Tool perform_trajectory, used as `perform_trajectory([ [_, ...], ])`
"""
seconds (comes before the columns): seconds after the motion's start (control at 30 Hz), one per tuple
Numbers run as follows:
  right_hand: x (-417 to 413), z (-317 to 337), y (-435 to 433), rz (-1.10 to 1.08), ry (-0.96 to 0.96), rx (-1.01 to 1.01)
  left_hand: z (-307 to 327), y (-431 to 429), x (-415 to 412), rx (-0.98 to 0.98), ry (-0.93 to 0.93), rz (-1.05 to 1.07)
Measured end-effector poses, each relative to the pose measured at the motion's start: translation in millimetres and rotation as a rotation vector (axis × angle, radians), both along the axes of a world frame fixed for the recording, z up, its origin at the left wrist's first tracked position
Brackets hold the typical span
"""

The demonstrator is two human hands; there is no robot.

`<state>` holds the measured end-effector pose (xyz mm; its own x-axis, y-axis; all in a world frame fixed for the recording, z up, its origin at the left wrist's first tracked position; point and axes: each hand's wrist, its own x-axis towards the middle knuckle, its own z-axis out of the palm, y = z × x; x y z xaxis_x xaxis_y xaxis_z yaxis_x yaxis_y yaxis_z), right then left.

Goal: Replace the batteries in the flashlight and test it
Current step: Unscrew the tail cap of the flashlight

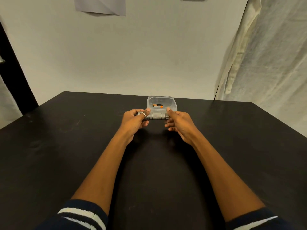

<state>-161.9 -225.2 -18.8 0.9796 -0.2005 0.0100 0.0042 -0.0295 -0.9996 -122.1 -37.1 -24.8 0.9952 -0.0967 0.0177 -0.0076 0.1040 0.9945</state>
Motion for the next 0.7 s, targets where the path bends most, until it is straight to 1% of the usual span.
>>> perform_trajectory([
  [0.1, 0.5, -2.0, -0.8, 0.004, -0.013, -0.034, 0.0, -0.6, -0.3, -0.011, -0.005, -0.003],
  [0.23, -2.7, -0.4, -8.3, 0.079, -0.057, 0.096, 0.2, -0.5, -0.5, -0.012, -0.006, -0.005],
  [0.33, -1.3, 0.0, -6.3, 0.076, -0.035, 0.116, 0.4, -0.7, -0.2, -0.012, -0.009, -0.004],
  [0.47, 2.1, -2.0, -2.0, -0.002, -0.003, -0.010, 0.0, -1.3, 0.0, -0.018, -0.010, 0.004],
  [0.6, 4.9, -5.9, -5.7, -0.053, -0.024, -0.034, -0.2, -1.4, 0.9, -0.026, -0.005, 0.007],
  [0.7, 7.6, -6.8, -4.9, -0.094, 0.000, -0.098, -0.1, -1.0, 0.8, -0.024, 0.003, 0.010],
])
